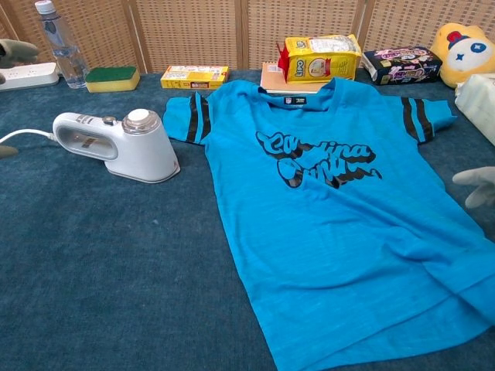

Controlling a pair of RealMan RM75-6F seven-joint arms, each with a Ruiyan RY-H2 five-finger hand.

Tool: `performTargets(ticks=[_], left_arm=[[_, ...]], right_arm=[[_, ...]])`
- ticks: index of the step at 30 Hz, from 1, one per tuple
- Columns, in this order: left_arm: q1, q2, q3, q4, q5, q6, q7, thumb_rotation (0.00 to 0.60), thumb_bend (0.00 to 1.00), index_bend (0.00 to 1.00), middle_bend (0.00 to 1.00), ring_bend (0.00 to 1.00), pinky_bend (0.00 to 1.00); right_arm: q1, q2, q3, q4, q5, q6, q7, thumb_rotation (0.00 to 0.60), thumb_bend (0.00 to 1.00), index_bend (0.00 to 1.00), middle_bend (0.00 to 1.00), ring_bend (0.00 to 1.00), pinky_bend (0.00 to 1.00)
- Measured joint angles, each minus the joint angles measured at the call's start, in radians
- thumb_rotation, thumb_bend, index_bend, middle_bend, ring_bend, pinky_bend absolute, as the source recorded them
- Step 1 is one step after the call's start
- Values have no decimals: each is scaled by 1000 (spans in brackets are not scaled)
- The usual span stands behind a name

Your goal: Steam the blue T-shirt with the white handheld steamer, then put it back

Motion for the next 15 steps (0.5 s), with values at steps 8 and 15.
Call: performTargets(ticks=[8,15], left_arm=[[105,60,48,-50,42,115,-21,600,243,0,0,0,94],[200,83,87,-49,80,212,-62,600,245,0,0,0,94]], right_arm=[[-11,20,22,11,-16,64,75,600,282,189,288,296,331],[-19,37,41,27,-9,94,112,600,283,287,324,324,354]])
